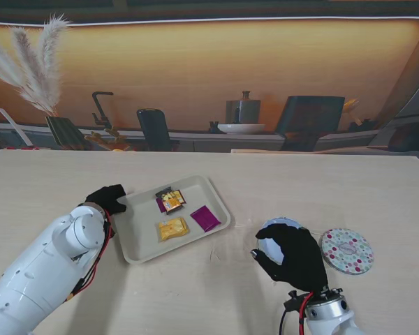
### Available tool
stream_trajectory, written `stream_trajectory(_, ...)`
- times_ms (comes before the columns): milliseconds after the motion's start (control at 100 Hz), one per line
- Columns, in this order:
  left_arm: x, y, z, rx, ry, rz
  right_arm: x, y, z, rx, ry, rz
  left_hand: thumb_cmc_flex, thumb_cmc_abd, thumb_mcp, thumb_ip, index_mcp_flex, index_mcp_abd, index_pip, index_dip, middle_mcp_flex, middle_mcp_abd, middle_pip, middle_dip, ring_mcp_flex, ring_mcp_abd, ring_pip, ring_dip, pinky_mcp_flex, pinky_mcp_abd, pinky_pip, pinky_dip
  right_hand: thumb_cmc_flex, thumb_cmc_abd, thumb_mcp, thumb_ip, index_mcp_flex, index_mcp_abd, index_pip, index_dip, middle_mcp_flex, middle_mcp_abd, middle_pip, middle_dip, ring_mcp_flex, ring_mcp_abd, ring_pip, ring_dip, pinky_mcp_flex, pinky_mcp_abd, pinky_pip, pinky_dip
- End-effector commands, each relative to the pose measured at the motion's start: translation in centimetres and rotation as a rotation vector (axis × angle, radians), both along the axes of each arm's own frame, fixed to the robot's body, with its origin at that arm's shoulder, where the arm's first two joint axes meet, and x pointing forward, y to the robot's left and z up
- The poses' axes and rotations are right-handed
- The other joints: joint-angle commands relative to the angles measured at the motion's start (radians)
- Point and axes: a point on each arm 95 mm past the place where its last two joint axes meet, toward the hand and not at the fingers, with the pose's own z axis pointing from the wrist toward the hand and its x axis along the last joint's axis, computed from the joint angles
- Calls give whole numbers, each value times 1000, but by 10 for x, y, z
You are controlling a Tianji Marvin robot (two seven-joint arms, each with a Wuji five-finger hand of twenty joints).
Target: Pour cookies into a cookie box
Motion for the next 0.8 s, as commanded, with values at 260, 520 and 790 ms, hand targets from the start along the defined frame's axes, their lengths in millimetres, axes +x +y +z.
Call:
stream_trajectory(260, -18, -12, -31, -105, 130, 42, 1, 4, -3, -2, 25, 10, 73, 135, 74, 186, 56, 8, -247, -198, -25, 45, -83, -173, -26, 25, -295, -273, -55, -46, -137, -85, -22, 41, 13, 21, 8, -22, -2, 18, 27, -9, 4, 1, 35, 27, 16, 0, 0, 27, 10, 0)
stream_trajectory(520, -19, -13, -42, -105, 156, 44, 0, 5, -4, -2, 30, 9, 139, 232, -21, 220, 301, 26, -387, -454, 24, 12, -63, -169, -29, 15, -292, -276, -76, -49, -196, -86, -22, 44, 11, 21, 11, -22, -3, 19, 30, -9, 4, 0, 37, 27, 17, 0, 0, 29, 10, 0)
stream_trajectory(790, -19, -12, -44, -113, 155, 35, 0, 6, -5, -2, 34, 13, 132, 239, 59, 278, 429, 74, -424, -555, 52, 11, -58, -170, -22, 21, -283, -274, -72, -44, -213, -74, -23, 48, 10, 22, 13, -23, -4, 20, 31, -9, 3, 0, 40, 28, 19, 0, 1, 29, 11, -1)
